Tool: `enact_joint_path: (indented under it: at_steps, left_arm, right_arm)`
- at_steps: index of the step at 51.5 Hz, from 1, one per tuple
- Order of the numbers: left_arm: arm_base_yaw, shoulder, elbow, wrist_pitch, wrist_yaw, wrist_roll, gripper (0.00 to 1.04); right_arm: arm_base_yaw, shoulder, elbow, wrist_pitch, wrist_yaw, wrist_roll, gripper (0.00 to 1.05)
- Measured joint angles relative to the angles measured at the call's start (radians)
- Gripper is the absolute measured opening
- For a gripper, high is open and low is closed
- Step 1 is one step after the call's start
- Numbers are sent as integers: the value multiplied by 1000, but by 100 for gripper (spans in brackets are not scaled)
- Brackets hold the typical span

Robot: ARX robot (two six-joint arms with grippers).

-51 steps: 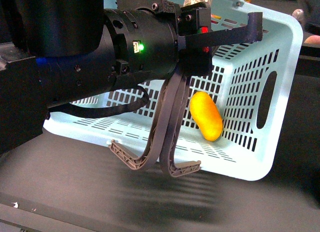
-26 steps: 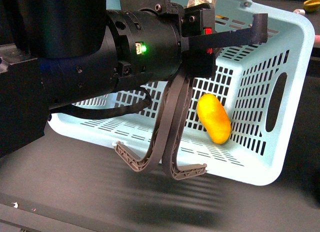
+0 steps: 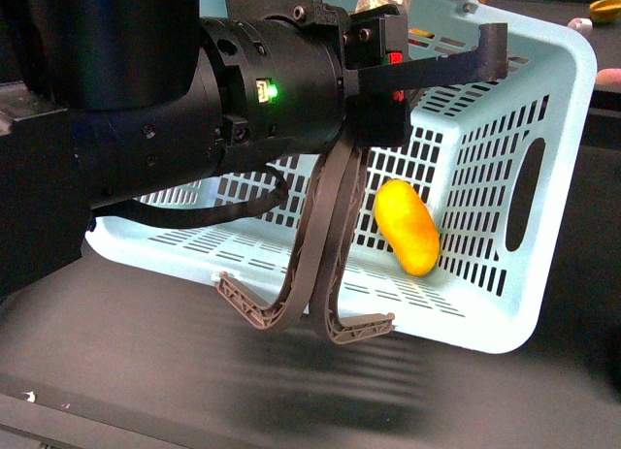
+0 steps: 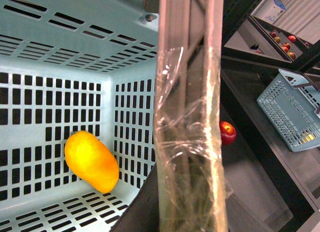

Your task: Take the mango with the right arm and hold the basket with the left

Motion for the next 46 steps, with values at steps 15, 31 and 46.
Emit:
enact_joint_path:
  at_steps: [15, 31, 46]
  left_arm:
    - [0, 0, 0, 0, 0, -2, 10]
    - [0, 0, 0, 0, 0, -2, 10]
    - [0, 0, 0, 0, 0, -3, 10]
  right_arm:
    - [-128, -132, -70, -5, -126, -258, 41]
    - [-243, -268, -72, -134, -261, -282, 2]
    - [-333, -355, -72, -220, -324, -283, 2]
